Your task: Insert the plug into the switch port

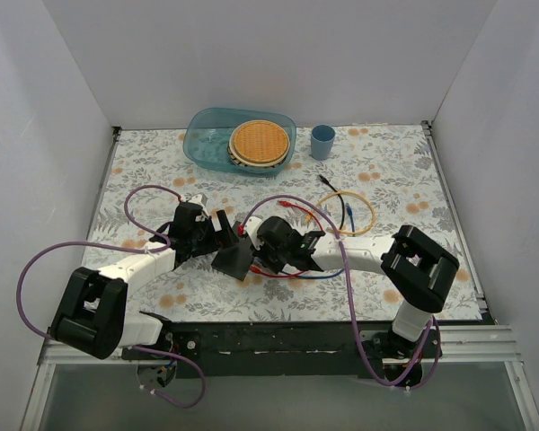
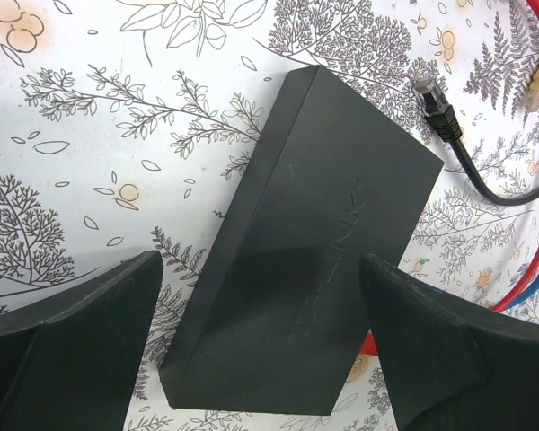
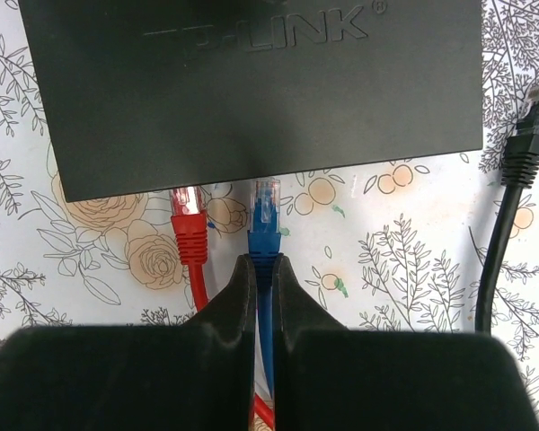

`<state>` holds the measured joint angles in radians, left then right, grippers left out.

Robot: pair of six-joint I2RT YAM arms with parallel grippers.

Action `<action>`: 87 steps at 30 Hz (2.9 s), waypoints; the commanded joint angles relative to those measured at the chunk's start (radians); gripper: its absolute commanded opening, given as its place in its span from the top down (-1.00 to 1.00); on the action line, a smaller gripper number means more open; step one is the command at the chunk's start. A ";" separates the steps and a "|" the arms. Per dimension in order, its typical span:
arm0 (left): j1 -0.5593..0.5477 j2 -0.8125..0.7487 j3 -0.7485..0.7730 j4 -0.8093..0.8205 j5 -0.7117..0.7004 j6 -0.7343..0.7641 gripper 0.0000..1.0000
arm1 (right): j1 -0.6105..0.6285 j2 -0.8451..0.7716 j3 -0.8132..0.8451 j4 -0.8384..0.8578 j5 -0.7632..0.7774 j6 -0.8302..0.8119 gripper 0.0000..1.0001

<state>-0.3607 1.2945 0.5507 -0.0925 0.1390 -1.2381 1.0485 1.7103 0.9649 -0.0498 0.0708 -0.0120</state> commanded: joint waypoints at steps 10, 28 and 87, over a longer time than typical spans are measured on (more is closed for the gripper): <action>0.006 0.000 -0.015 0.028 0.024 -0.001 -0.80 | 0.021 0.026 0.046 0.041 -0.006 0.003 0.97; 0.006 -0.003 -0.035 0.043 0.054 -0.001 -0.78 | 0.028 0.021 0.052 0.099 0.038 0.004 0.97; 0.005 0.074 -0.061 0.129 0.191 0.080 -0.53 | 0.028 0.035 0.092 0.225 -0.112 -0.140 0.97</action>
<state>-0.3351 1.3579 0.5091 0.0692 0.2680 -1.1408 1.0622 1.7607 0.9733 0.0483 0.1143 -0.0963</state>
